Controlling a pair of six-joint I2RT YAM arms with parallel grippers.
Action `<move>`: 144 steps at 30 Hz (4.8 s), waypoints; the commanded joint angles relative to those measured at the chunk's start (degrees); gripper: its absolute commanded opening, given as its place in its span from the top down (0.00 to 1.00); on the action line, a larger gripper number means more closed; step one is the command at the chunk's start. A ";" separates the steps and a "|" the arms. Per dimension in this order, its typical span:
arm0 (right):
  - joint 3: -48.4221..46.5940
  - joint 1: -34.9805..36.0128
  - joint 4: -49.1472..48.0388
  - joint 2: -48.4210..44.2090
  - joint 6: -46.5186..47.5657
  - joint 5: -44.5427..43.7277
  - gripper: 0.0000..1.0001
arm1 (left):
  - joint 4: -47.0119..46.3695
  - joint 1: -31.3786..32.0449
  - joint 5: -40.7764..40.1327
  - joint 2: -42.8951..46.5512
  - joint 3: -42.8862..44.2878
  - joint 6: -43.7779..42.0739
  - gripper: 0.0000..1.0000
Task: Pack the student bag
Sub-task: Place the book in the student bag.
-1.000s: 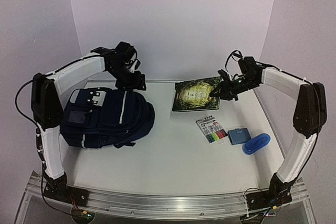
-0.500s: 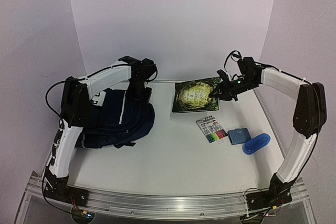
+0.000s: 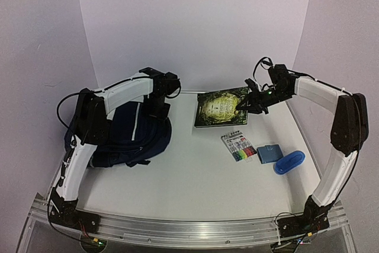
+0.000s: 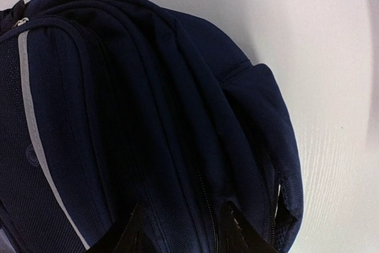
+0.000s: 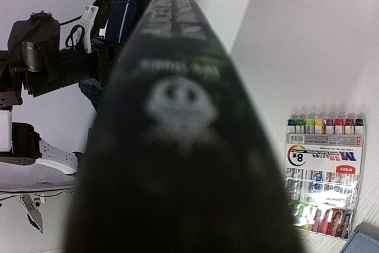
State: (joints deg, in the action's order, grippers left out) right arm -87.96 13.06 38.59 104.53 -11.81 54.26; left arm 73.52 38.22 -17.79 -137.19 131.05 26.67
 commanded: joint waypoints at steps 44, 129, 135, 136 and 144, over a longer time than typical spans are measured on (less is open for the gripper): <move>2.13 5.63 -18.59 -4.37 -11.40 11.11 1.00 | -20.57 -0.07 32.46 23.95 -10.97 -6.52 1.00; -6.45 20.28 -43.25 19.42 -34.27 -13.75 0.68 | -39.35 -5.51 53.37 21.16 -12.64 3.15 1.00; -12.30 24.77 -50.64 24.22 -41.67 -11.00 0.92 | -39.84 -5.53 54.09 21.12 -12.74 3.42 1.00; -12.81 24.96 -50.94 24.31 -41.79 -10.93 0.82 | -39.89 -5.52 53.85 21.23 -12.90 3.29 1.00; -6.78 18.69 -31.85 14.75 -26.86 -18.66 0.11 | -39.11 -6.01 53.02 21.38 -12.07 2.56 1.00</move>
State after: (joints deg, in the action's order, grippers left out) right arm -96.76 35.69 -2.58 127.05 -48.02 41.10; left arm 38.93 32.49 34.28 -119.15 117.47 30.08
